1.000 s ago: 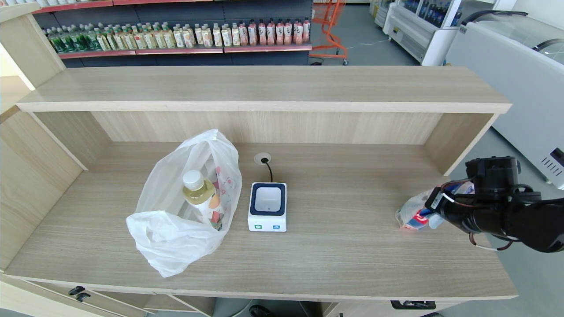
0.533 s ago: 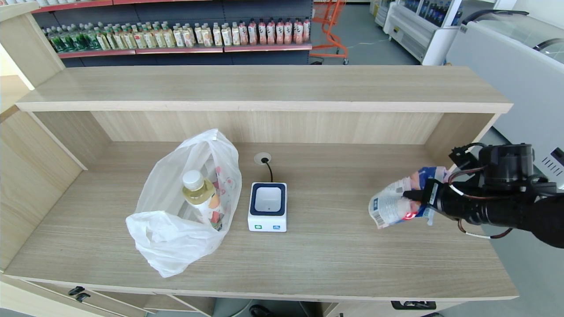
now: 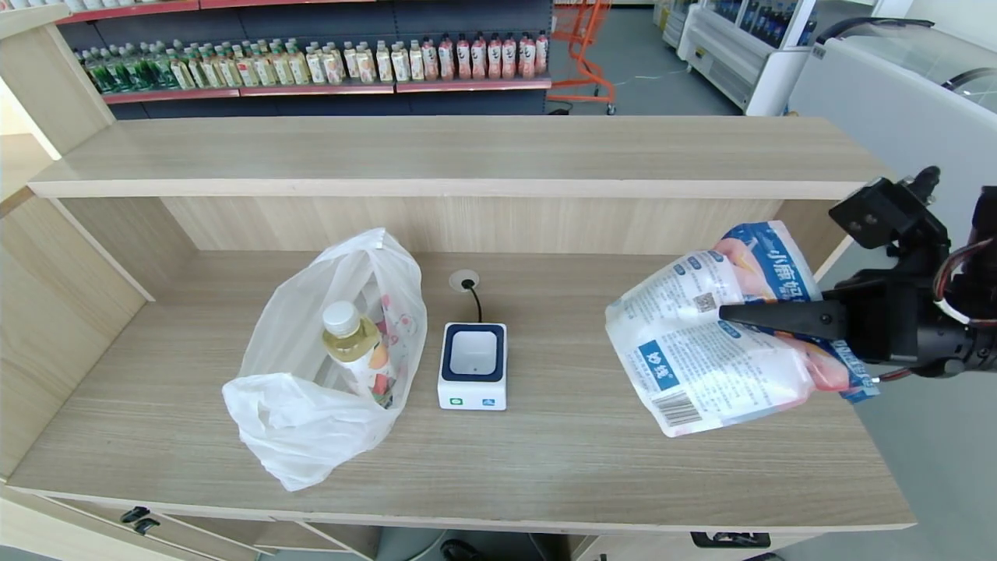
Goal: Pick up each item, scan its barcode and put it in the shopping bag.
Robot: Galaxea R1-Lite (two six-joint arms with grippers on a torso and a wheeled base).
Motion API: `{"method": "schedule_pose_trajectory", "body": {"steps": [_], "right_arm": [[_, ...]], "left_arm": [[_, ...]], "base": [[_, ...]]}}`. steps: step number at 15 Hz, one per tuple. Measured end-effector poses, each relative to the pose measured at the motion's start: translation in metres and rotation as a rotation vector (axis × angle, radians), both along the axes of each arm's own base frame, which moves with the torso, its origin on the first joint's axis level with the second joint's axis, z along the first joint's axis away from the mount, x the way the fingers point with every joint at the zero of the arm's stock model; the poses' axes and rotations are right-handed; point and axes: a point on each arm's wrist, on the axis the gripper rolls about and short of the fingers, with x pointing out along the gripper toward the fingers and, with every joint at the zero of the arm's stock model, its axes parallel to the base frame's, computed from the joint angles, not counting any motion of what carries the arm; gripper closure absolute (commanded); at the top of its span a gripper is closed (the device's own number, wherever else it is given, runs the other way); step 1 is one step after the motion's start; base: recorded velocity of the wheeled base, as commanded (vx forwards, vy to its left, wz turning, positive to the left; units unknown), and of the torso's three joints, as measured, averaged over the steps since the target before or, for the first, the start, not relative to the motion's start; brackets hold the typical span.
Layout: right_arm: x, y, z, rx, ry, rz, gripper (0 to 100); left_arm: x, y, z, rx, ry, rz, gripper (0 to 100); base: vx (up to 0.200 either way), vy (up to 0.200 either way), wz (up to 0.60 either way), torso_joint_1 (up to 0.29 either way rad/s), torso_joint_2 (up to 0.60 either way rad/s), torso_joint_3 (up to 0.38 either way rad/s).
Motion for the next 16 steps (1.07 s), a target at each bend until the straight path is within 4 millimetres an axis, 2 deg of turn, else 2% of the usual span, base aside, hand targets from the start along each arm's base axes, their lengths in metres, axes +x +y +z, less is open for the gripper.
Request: {"method": "schedule_pose_trajectory", "body": {"steps": [4,8,12,16], "right_arm": [[-0.022,0.025,0.017,0.035,0.043,0.122,100],[-0.031,0.029,0.027,0.053,0.074,0.141,100],[-0.033,0.035,0.030,0.053,0.078,0.061,100],[-0.039,0.046,0.033,0.056,0.083,0.099,100]], "left_arm": [[0.000,0.000,0.000,0.000,0.000,0.000,0],[0.000,0.000,0.000,0.000,0.000,0.000,0],[0.000,0.000,0.000,0.000,0.000,0.000,0],[0.000,0.000,0.000,0.000,0.000,0.000,0]], "base": [[0.000,0.000,0.00,0.000,0.00,0.000],[0.000,0.000,0.00,0.000,0.00,0.000],[0.000,0.000,0.00,0.000,0.00,0.000],[0.000,0.000,0.00,0.000,0.00,0.000]]}}
